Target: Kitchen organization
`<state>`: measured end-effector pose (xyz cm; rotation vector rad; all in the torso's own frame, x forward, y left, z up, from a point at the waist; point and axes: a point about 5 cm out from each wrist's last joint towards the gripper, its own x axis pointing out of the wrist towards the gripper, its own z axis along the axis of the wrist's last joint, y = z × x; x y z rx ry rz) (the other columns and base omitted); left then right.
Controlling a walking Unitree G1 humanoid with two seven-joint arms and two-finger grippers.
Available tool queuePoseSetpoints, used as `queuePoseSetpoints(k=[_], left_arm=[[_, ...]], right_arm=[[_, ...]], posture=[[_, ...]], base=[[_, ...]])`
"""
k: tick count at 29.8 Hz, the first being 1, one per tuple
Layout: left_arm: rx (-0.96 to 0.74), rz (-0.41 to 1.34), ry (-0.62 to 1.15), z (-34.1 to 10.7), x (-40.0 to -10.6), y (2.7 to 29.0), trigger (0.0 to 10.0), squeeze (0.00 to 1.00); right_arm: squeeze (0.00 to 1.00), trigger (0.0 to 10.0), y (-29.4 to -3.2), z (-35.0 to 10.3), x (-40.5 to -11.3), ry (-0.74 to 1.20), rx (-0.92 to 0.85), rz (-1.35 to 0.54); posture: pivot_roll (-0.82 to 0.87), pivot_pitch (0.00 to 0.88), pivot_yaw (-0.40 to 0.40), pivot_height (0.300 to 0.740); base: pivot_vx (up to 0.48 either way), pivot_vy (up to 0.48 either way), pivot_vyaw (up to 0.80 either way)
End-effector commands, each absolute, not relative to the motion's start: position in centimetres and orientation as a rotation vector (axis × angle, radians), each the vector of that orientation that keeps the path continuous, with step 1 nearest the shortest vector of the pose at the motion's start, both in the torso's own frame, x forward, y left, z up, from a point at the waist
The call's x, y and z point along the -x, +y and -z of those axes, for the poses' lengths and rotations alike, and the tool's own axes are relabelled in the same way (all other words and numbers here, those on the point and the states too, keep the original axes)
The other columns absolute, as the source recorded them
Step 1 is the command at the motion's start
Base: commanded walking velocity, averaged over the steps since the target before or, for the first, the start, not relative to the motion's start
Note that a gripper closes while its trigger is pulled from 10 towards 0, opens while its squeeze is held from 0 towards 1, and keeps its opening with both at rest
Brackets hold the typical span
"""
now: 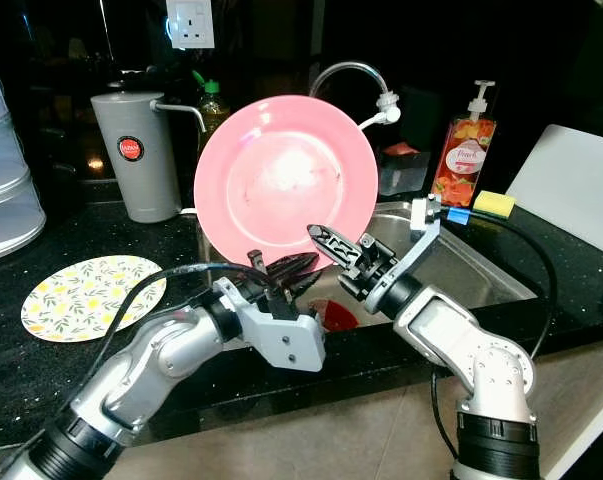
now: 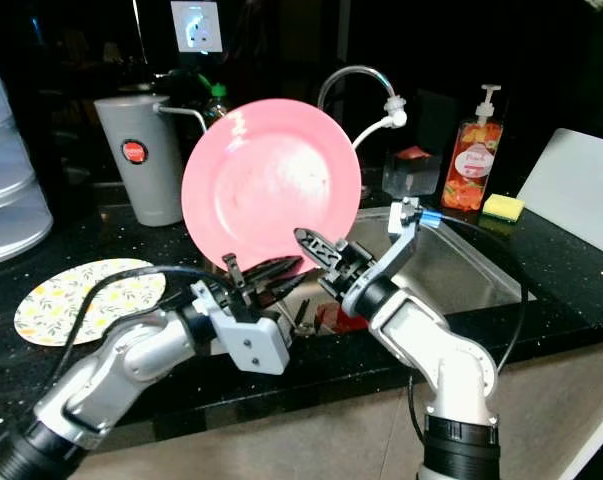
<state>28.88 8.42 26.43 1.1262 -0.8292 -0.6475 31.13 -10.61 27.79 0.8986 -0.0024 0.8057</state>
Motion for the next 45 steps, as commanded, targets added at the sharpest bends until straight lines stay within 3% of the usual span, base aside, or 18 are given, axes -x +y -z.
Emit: queuePoseSetpoints(k=[1, 6, 7, 20, 24, 30, 37, 45], left_arm=[[-1.097, 0.648, -0.844, -26.9, -28.7, 8.3, 10.0, 1.00], [-1.096, 0.639, -0.843, -26.9, -28.7, 8.3, 10.0, 1.00], [-1.096, 0.641, -0.839, -26.9, -28.6, 8.4, 10.0, 0.00], [-1.065, 0.647, -0.791, -26.7, -28.7, 9.2, 10.0, 0.00], [-0.780, 0.644, -0.645, -27.4, -29.1, 10.3, 10.0, 0.00], [-0.474, 0.715, -0.480, -26.9, -29.2, 11.0, 10.0, 0.00], [-0.302, 0.652, -0.422, -27.4, -30.0, 11.6, 10.0, 0.00], [-0.016, 0.335, -0.353, -29.0, -32.4, 14.9, 10.0, 0.00]], right_arm=[[0.00, 10.0, -10.7, -27.6, -31.3, 0.008, -0.893, -0.781], [0.00, 10.0, -10.9, -27.5, -31.4, 0.008, -0.888, -0.769], [0.00, 10.0, -10.9, -27.4, -31.4, 0.008, -0.887, -0.765], [0.00, 10.0, -12.0, -26.7, -32.3, 0.001, -0.855, -0.628], [0.00, 10.0, -14.6, -26.5, -33.9, -0.070, -0.809, -0.397], [0.00, 10.0, -16.0, -25.8, -35.3, -0.077, -0.688, -0.250], [0.00, 10.0, -15.4, -24.9, -36.4, -0.007, -0.582, -0.225], [0.00, 10.0, -12.5, -21.2, -37.3, 0.100, -0.489, -0.251]], posture=[[-0.02, 0.021, -0.031, 0.740], [-0.03, 0.018, -0.038, 0.740], [-0.03, 0.017, -0.040, 0.740], [-0.04, 0.012, -0.033, 0.740], [-0.04, 0.021, -0.029, 0.740], [-0.04, 0.025, -0.030, 0.740], [-0.04, 0.025, -0.029, 0.740], [-0.03, 0.025, -0.032, 0.740]], base=[[0.000, 0.000, 0.00], [0.000, 0.000, 0.00], [0.000, 0.000, 0.00], [0.000, 0.000, 0.00], [0.000, 0.000, 0.00], [0.000, 0.000, 0.00], [0.000, 0.000, 0.00], [0.000, 0.000, 0.00]])
